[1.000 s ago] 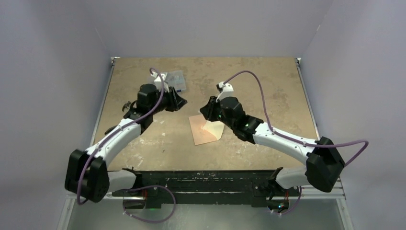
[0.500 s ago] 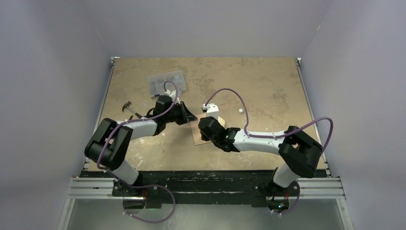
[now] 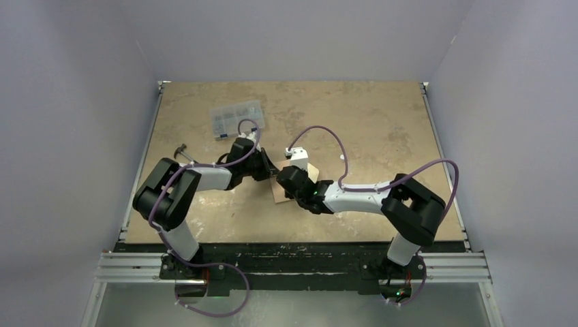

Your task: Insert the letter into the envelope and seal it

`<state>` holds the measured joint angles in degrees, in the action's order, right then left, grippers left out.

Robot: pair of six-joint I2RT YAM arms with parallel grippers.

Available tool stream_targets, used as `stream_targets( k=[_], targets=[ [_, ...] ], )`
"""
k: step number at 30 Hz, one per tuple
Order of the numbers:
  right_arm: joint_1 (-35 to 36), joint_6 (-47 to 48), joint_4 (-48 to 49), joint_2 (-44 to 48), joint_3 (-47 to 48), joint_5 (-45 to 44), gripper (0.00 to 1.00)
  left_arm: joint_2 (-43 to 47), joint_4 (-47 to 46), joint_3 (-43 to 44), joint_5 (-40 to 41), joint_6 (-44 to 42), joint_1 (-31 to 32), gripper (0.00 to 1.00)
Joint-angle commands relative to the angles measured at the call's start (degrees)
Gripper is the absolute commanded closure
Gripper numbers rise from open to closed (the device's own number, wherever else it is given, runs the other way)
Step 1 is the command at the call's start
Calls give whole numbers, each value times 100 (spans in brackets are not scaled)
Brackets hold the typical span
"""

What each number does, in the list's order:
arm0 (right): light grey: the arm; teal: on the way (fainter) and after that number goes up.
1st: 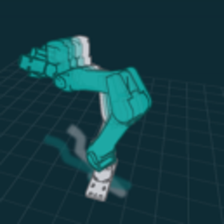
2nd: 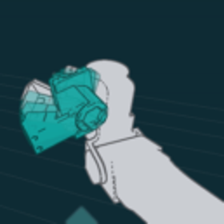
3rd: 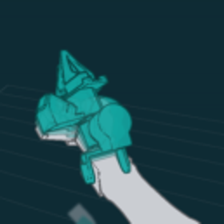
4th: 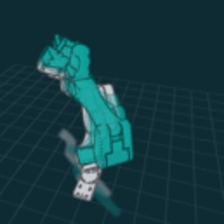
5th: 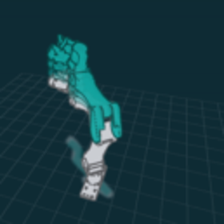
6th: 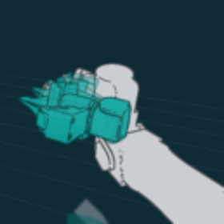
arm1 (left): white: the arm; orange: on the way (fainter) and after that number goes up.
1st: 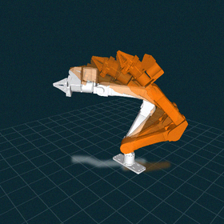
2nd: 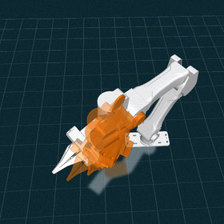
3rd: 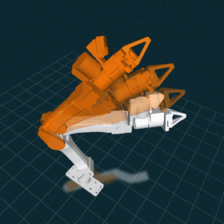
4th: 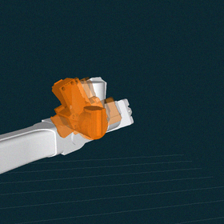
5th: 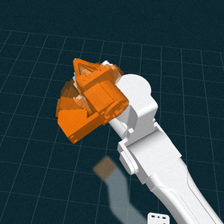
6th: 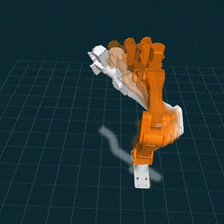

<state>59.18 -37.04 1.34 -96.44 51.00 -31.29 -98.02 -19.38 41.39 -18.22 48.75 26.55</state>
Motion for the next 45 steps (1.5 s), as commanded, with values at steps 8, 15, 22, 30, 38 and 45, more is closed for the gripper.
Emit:
stream_targets(
  k=[8, 15, 22, 30, 38, 45],
  targets=[
    [-7, 264, 295, -200, 652, -472, 100, -581, 1085, 580, 672, -368, 61, 100],
    [-45, 294, 306, -519, 804, -448, 100, -542, 1273, 593, 789, -382, 61, 100],
    [-185, 187, 267, -723, 861, -555, 100, -551, 1329, 529, 677, -300, 61, 100],
    [-267, 144, 388, -1095, 912, -376, 100, -607, 1089, 347, 313, -129, 53, 100],
    [-369, 98, 320, -1306, 1047, -496, 100, -537, 947, 165, 144, -116, -144, 100],
    [-363, 196, 238, -934, 705, -172, 100, -450, 984, 283, 168, -69, -317, 100]
  ],
)
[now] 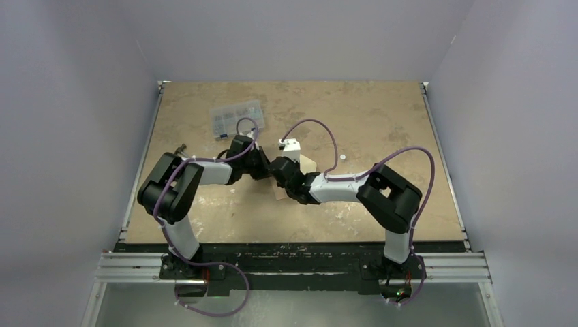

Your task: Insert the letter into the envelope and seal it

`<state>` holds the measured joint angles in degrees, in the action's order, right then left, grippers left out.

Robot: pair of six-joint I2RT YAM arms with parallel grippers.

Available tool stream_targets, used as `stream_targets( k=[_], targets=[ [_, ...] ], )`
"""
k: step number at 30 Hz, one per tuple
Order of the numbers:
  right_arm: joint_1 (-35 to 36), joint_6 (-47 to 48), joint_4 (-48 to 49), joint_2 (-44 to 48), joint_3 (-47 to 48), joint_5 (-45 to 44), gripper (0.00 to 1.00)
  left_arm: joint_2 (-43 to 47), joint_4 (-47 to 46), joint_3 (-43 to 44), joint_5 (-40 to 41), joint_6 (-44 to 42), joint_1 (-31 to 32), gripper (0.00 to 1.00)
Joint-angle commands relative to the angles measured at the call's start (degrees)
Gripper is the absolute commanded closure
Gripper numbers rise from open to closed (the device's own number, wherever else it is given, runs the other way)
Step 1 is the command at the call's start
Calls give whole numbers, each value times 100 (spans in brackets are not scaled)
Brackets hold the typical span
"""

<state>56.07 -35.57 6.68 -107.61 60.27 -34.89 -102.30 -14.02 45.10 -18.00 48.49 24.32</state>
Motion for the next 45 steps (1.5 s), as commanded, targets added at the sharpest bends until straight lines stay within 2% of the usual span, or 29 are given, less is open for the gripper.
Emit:
stream_targets(
  k=[1, 8, 16, 23, 28, 33, 40, 45],
  targets=[
    [-53, 107, -331, 200, -223, 299, 100, -45, 404, -94, 121, 2, -94, 100],
    [-53, 404, -651, 97, 22, 780, 100, -36, 376, -148, 237, 80, -135, 100],
    [-200, 208, -1260, -755, 787, 108, 100, -72, 541, -113, 298, -119, -138, 100],
    [-211, 233, -1363, -404, 619, 136, 100, -112, 656, 7, 439, -166, -155, 100],
    [-202, 371, -1582, -47, 387, 592, 100, -146, 594, 21, 543, -44, -155, 100],
    [-202, 389, -1539, -76, 363, 799, 100, -167, 546, 6, 563, 13, -155, 100],
    [-296, 360, -1580, -858, 945, 311, 100, -167, 623, 39, 554, -54, -155, 100],
    [-352, 158, -1864, -956, 1205, 20, 100, -338, 762, 198, 391, -204, -155, 100]
  ],
)
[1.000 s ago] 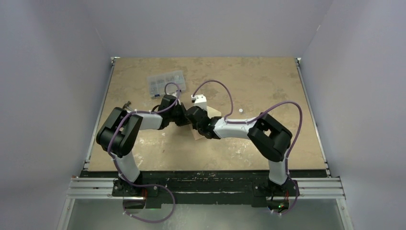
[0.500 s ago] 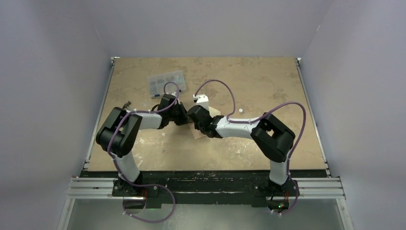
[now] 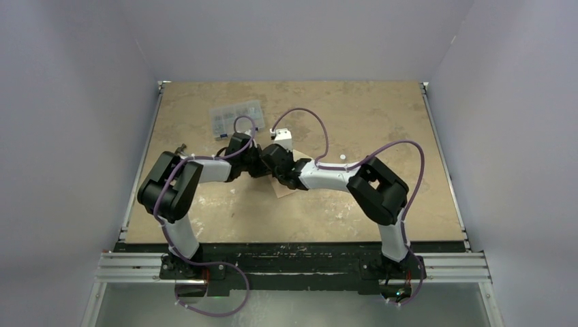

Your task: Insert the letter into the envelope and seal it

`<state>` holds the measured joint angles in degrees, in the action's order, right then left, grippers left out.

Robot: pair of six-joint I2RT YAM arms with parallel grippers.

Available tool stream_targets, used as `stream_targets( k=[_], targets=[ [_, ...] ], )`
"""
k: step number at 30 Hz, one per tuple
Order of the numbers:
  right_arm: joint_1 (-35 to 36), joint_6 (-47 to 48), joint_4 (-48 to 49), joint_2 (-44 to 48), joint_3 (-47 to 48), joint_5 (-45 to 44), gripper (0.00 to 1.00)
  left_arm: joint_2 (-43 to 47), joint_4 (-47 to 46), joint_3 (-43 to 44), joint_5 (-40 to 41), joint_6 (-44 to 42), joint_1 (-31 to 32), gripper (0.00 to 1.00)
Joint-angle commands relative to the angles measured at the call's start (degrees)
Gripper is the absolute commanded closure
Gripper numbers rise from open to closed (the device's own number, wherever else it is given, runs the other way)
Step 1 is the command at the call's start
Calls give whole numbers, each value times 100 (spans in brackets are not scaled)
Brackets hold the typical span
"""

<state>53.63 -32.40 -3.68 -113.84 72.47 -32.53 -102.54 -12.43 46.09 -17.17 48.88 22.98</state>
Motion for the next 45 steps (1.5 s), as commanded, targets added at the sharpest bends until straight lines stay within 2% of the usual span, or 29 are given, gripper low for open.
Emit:
stream_targets(
  k=[1, 4, 10, 17, 23, 29, 33, 37, 45],
  targets=[
    [-107, -168, -830, -275, -24, -233, 100, -318, 595, 102, 311, -232, -22, 100],
    [-107, -72, -772, 24, -206, -70, 100, -295, 599, 107, 370, -204, -22, 100],
    [-38, 205, -543, 610, -709, 958, 100, -275, 571, 108, 455, -127, -21, 100],
    [-32, 392, -362, 758, -871, 1421, 100, -283, 528, 43, 490, -68, -17, 100],
    [-28, 617, -251, 553, -644, 1146, 100, -293, 519, 24, 466, -75, -18, 100],
    [-88, 250, -833, 51, -327, 533, 100, -248, 558, 20, 480, -120, -22, 100],
    [-151, 165, -837, -23, -271, 409, 100, -275, 557, 30, 445, -148, -22, 100],
    [-127, 385, -562, 24, -311, 472, 100, -275, 579, 46, 450, -157, -22, 100],
    [389, 1103, 94, 384, -854, 1037, 100, -308, 562, 57, 501, -92, -21, 100]
  ],
)
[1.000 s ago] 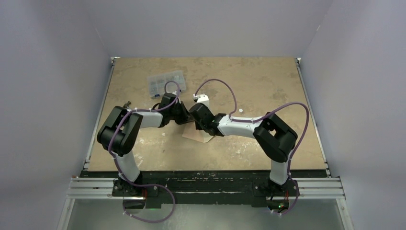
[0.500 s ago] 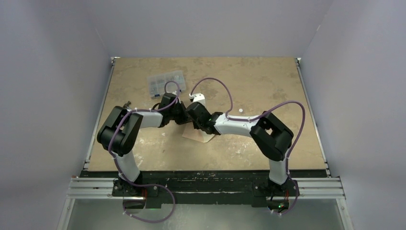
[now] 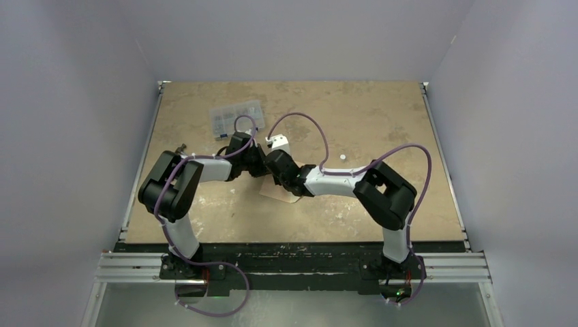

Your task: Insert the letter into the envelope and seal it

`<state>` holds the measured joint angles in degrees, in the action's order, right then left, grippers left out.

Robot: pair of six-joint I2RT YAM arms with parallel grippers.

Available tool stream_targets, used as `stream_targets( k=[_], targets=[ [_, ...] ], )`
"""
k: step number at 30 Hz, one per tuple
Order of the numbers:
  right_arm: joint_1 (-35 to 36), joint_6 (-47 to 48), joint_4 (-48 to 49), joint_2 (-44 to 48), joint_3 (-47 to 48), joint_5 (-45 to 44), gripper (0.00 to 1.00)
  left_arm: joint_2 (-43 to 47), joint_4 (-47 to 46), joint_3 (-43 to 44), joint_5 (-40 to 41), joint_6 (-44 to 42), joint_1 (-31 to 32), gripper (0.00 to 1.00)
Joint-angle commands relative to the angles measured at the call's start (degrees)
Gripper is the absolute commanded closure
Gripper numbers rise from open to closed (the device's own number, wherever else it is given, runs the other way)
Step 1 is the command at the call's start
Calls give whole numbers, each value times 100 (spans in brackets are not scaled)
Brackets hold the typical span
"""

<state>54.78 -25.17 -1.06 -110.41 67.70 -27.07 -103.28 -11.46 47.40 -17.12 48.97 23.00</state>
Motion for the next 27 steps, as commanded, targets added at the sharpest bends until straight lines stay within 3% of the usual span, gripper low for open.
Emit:
stream_targets(
  k=[1, 8, 16, 27],
  targets=[
    [278, 350, -211, 60, -402, 542, 100, -236, 467, -85, 500, -93, -24, 100],
    [278, 66, -628, 265, -468, 839, 100, -223, 471, -103, 529, -76, -24, 100],
    [-66, -165, -1156, -40, -200, 254, 100, -213, 502, -77, 499, -132, -24, 100],
    [-279, -193, -800, -277, -78, -53, 100, -279, 527, 28, 443, -143, -24, 100]
  ],
)
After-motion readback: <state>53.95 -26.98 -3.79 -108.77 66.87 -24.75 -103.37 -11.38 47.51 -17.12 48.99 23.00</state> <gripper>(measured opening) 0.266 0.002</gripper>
